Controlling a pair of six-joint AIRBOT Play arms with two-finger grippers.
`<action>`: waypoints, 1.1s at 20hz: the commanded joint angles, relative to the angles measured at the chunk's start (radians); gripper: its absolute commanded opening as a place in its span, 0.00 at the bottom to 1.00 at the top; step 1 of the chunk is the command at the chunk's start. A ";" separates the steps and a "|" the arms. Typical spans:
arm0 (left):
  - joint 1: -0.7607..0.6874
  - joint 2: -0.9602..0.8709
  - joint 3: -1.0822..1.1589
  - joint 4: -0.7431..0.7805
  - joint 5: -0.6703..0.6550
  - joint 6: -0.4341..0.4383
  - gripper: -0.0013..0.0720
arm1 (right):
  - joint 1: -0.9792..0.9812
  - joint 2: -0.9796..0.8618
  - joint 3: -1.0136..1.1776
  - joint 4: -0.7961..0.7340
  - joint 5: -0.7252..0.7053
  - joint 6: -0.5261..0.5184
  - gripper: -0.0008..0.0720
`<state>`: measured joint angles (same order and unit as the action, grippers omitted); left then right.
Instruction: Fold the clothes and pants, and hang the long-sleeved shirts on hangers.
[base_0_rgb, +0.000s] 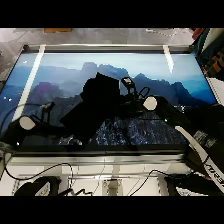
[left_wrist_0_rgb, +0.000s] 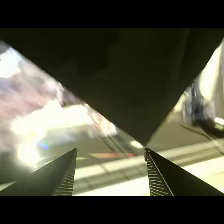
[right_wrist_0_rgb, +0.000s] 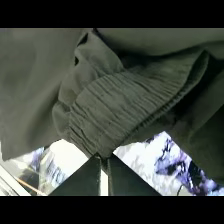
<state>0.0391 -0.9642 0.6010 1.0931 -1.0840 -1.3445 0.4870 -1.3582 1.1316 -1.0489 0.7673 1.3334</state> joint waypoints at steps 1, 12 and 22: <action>-0.001 -0.005 -0.139 -0.135 0.087 -0.002 0.69 | -0.001 0.002 0.000 -0.001 -0.029 0.000 0.03; -0.125 -0.171 -0.211 -0.338 0.270 0.069 0.66 | -0.001 0.003 0.000 -0.001 -0.061 0.000 0.03; -0.137 -0.200 -0.104 -0.476 0.400 0.206 0.03 | -0.001 0.004 0.001 -0.019 -0.084 0.000 0.03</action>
<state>-0.0952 -1.1618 0.4507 0.6514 -0.6899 -1.1839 0.4862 -1.3552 1.1316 -1.0538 0.7002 1.3331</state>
